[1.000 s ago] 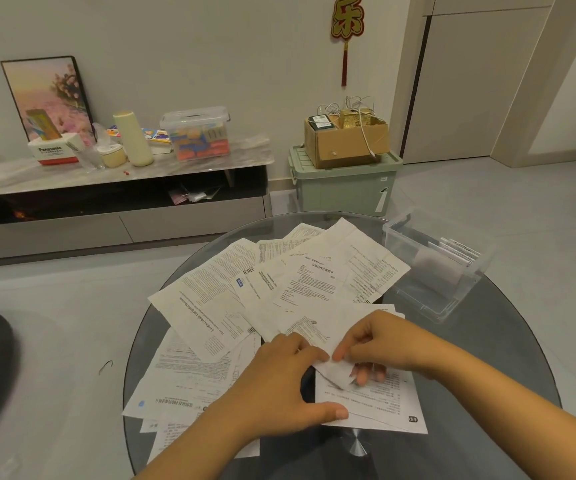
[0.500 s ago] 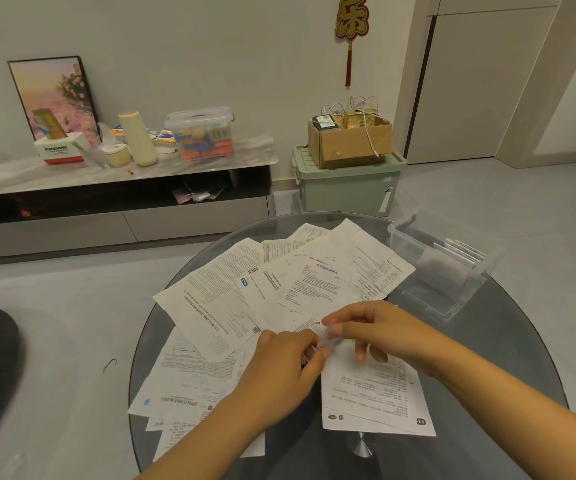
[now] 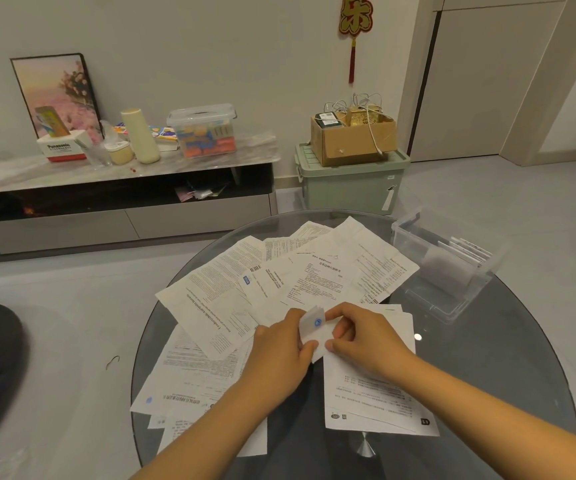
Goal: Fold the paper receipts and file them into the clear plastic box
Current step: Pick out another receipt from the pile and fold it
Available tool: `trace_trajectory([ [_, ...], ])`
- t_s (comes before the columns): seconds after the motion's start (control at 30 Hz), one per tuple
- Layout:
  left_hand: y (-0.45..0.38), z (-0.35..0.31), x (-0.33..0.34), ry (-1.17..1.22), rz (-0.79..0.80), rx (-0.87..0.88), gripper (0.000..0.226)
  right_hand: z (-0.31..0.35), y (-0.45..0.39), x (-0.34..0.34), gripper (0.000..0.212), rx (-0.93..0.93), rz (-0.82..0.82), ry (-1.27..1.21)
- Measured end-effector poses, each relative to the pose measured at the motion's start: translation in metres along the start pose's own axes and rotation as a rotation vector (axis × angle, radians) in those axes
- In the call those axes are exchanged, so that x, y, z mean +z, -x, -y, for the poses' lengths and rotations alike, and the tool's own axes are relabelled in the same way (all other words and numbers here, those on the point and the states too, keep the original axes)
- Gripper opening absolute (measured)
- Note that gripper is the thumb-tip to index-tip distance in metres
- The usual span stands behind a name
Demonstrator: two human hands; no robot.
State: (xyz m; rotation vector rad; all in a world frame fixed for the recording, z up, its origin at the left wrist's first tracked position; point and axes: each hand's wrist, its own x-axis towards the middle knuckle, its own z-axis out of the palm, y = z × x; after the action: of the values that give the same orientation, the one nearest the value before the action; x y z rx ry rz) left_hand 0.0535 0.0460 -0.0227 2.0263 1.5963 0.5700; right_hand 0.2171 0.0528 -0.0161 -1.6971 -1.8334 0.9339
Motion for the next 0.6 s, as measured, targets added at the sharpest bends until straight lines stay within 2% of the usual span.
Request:
trace_trajectory([
  [0.13, -0.004, -0.002, 0.001, -0.097, -0.042, -0.003, 0.047, 0.001, 0.0, 0.002, 0.031, -0.02, -0.013, 0.052],
  [0.23, -0.008, 0.003, 0.001, -0.121, -0.075, -0.005, 0.061, 0.001, -0.001, 0.002, 0.025, -0.061, -0.017, 0.112],
  [0.37, -0.011, 0.009, -0.002, -0.215, -0.078, 0.117, 0.043, 0.0, -0.001, 0.004, 0.011, -0.155, -0.004, 0.263],
  [0.47, -0.01, 0.015, -0.002, -0.227, 0.011, 0.159, 0.03, 0.001, 0.001, 0.008, 0.023, -0.216, -0.004, 0.376],
  [0.6, -0.01, 0.02, -0.006, -0.049, 0.07, 0.092, 0.031, 0.005, 0.006, 0.006, 0.048, -0.245, 0.009, 0.489],
])
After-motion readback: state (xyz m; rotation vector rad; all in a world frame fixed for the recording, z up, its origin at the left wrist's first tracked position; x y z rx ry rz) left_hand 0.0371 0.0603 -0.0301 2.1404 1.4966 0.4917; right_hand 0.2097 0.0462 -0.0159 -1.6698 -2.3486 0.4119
